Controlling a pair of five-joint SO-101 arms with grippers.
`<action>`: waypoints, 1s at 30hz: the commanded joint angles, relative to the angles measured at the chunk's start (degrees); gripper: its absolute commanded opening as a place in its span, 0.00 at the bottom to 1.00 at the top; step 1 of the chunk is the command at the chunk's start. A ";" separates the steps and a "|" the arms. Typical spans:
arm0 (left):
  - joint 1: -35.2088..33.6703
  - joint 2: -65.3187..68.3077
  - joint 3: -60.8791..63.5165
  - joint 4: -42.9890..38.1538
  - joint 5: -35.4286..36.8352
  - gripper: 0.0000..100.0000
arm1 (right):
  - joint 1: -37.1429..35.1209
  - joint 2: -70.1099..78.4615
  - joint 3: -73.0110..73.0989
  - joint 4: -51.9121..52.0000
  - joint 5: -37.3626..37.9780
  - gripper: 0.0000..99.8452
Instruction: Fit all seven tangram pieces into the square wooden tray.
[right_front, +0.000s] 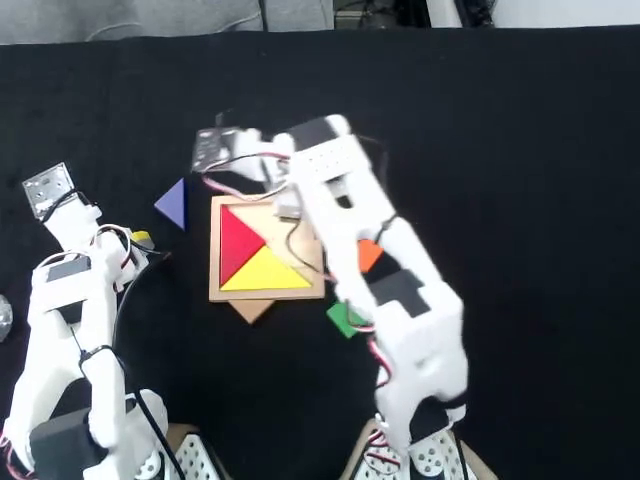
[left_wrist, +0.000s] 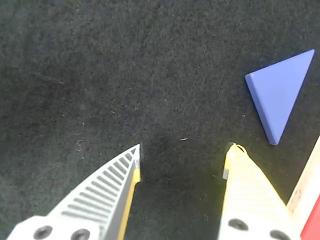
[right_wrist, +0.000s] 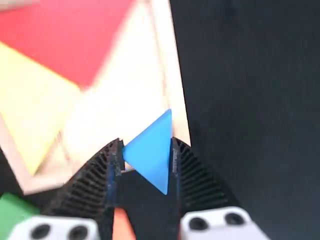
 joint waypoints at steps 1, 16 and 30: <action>0.48 -0.70 -0.48 -1.14 -0.62 0.27 | -3.08 2.95 -8.57 0.70 0.26 0.04; 0.48 -0.70 -0.48 -1.14 -0.62 0.27 | -7.38 18.24 -26.42 8.09 0.18 0.06; 0.48 -0.70 -0.48 -1.14 -0.62 0.27 | -7.82 20.18 -28.97 9.23 -2.90 0.24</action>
